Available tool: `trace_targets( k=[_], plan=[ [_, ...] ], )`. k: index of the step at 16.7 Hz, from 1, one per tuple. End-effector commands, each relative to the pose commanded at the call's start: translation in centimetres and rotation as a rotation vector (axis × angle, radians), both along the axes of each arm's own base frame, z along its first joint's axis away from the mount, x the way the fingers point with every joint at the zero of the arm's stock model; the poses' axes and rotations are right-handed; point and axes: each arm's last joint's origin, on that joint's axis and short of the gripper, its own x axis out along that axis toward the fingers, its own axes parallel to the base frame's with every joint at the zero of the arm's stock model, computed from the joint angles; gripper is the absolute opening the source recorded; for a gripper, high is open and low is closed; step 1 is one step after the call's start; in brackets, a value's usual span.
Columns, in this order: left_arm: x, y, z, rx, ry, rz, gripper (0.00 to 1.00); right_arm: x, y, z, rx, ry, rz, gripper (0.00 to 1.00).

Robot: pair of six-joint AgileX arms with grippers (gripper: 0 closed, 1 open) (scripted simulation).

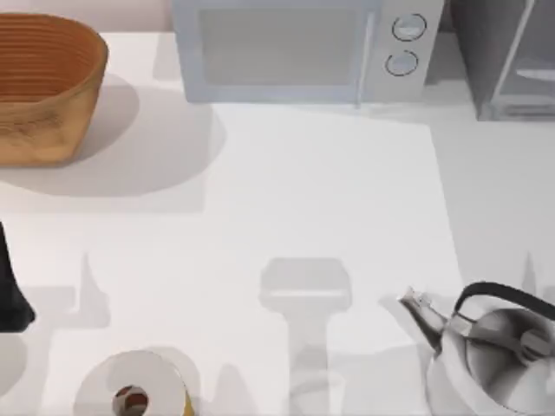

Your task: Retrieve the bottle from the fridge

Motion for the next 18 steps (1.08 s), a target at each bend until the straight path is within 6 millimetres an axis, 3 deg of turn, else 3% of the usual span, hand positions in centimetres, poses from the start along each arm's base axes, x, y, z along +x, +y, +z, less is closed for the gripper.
trace_targets(
  k=[7,12,18],
  plan=[
    [0.0,0.0,0.0,0.000,0.000,0.000,1.00,0.9,-0.5,1.1,-0.004,-0.027,0.003,1.00],
    [0.0,0.0,0.0,0.000,0.000,0.000,1.00,3.8,-2.0,2.1,-0.014,-0.041,0.001,1.00],
    [0.0,0.0,0.0,0.000,0.000,0.000,1.00,7.9,-5.5,-0.7,0.009,0.032,0.000,1.00]
  ],
)
